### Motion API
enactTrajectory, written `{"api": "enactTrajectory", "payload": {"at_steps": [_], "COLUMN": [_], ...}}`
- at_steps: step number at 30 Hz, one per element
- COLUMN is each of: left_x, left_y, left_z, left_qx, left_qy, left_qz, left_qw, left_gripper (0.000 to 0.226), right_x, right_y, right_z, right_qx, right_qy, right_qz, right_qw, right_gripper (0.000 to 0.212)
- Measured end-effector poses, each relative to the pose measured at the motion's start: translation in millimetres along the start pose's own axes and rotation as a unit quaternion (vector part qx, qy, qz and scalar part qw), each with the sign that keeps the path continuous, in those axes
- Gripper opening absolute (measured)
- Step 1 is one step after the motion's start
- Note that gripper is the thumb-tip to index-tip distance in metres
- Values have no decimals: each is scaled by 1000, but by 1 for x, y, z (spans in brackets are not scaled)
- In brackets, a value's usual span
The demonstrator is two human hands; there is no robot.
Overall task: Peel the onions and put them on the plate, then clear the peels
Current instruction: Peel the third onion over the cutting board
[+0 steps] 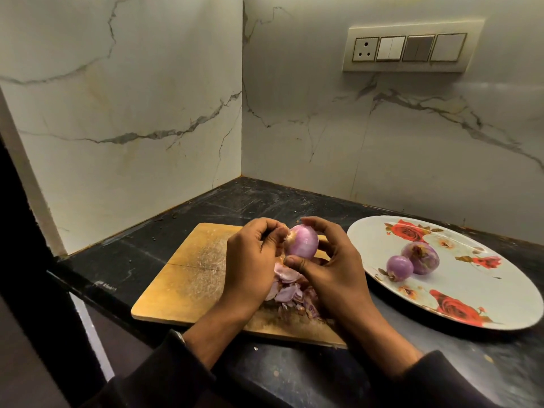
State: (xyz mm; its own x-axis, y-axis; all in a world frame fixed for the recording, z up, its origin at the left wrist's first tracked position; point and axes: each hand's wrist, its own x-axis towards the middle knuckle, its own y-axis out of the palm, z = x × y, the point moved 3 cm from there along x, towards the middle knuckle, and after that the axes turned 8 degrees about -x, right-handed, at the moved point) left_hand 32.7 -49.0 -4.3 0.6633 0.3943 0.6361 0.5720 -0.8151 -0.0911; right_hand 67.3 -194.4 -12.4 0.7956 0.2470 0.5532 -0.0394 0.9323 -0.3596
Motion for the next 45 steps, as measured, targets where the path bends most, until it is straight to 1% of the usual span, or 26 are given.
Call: {"api": "enactTrajectory", "payload": {"at_steps": [2,6,10,13,16,18,20,22,24,26,28,30,34,35,38,42,45], "left_x": [1,0,-1,-2,-3,-4,-5,-5,-4,-4,-5,-6,-9,-10,-14,-15,-14], "left_y": [0,1,0,1,1,2,3,3,2,2,2,3,4,4,6,7,6], "left_z": [1,3,-1,-3,-4,-6,-7,-7,-6,-5,-7,-8,-11,-12,-16,-18,-17], "left_qx": [2,-15,-18,-12,16,39,45,42,40,41,52,78,143,152,187,229,232], "left_qy": [-6,-11,14,26,54,79,87,80,68,61,71,91,127,135,158,171,174], "left_qz": [3,25,49,50,41,39,40,39,36,37,41,46,55,57,67,71,72], "left_qw": [1000,999,999,998,998,995,994,995,996,997,995,992,980,977,967,956,954], "left_gripper": [13,9,22,23,20,18,18,17,17,17,17,19,20,21,22,14,11], "right_x": [-1,0,2,4,6,6,7,8,9,8,8,9,10,10,11,11,9], "right_y": [2,0,-5,-7,-8,-9,-10,-8,-4,-2,-3,-6,-9,-10,-12,-12,-11], "right_z": [-1,-7,-7,-8,-10,-11,-13,-16,-18,-20,-20,-18,-16,-16,-17,-14,-10], "right_qx": [0,17,30,43,38,34,13,10,36,27,4,-8,-41,-48,-69,-100,-99], "right_qy": [0,24,43,54,54,51,45,39,46,42,30,39,54,54,49,32,25], "right_qz": [2,-2,-10,-14,-19,-17,-8,20,55,60,45,36,42,45,54,61,60], "right_qw": [1000,1000,999,998,998,998,999,999,997,997,999,999,997,996,995,993,993], "right_gripper": [62,59,55,57,59,64,73,74,79,84,76,68,72,70,56,57,50]}}
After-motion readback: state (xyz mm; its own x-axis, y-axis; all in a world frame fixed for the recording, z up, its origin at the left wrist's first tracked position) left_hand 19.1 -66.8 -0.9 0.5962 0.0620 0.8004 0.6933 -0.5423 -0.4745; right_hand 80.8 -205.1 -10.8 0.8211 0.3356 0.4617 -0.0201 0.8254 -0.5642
